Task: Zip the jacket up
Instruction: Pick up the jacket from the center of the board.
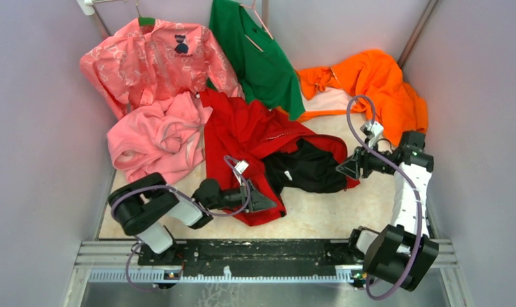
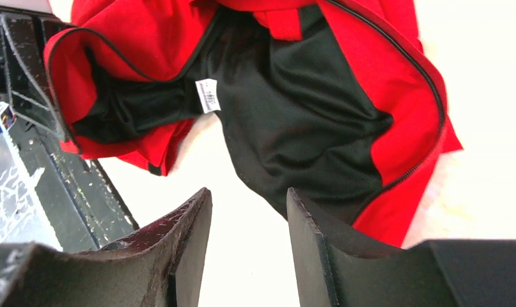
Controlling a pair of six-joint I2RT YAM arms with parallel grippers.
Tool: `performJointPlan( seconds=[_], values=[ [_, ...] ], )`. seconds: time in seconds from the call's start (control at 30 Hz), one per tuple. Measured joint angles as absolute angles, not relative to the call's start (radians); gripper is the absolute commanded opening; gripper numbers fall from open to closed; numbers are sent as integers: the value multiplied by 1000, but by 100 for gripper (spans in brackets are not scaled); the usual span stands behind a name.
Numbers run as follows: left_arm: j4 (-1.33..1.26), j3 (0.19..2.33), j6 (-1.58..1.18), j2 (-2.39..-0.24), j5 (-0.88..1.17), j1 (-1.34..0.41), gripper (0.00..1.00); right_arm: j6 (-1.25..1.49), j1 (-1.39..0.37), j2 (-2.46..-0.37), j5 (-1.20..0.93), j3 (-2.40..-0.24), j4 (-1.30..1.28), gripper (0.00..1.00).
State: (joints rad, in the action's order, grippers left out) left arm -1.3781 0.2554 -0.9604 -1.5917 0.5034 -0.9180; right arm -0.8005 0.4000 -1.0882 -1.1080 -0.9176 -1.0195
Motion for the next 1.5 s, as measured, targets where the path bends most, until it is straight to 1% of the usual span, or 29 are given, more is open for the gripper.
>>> performJointPlan(
  seconds=[0.13, 0.27, 0.3, 0.37, 0.47, 0.63, 0.7, 0.77, 0.8, 0.83, 1.1, 1.5],
  values=[
    [-1491, 259, -1058, -1694, 533, -918, 0, -852, 461, -1135, -1080, -923, -1067, 48],
    [-1505, 276, -1096, -1740, 551, -917, 0, -943, 533, -1233, -1036, -957, -1139, 50],
    [-1505, 279, -1098, -1741, 554, -917, 0, -957, 546, -1248, -1024, -961, -1148, 51],
    [-1511, 284, -1096, -1741, 560, -916, 0, -976, 567, -1273, -991, -963, -1154, 58],
    [-1511, 295, -1078, -1739, 570, -913, 0, -959, 574, -1285, -942, -955, -1109, 63],
    [-1511, 304, -1033, -1729, 594, -905, 0, -912, 577, -1299, -879, -917, -990, 64],
    [-1510, 305, -1016, -1725, 602, -900, 0, -907, 584, -1322, -875, -916, -963, 71],
    [-1510, 305, -1003, -1722, 607, -894, 0, -905, 588, -1343, -875, -916, -950, 85],
    [-1510, 305, -999, -1722, 611, -891, 0, -900, 589, -1348, -875, -916, -944, 96],
    [-1510, 305, -997, -1722, 613, -889, 0, -894, 589, -1349, -875, -910, -930, 98],
    [-1513, 305, -997, -1734, 630, -879, 0, -831, 561, -1245, -825, -789, -811, 98],
    [-1515, 305, -997, -1734, 633, -879, 0, -749, 437, -1287, -742, -778, -705, 98]
  ],
)
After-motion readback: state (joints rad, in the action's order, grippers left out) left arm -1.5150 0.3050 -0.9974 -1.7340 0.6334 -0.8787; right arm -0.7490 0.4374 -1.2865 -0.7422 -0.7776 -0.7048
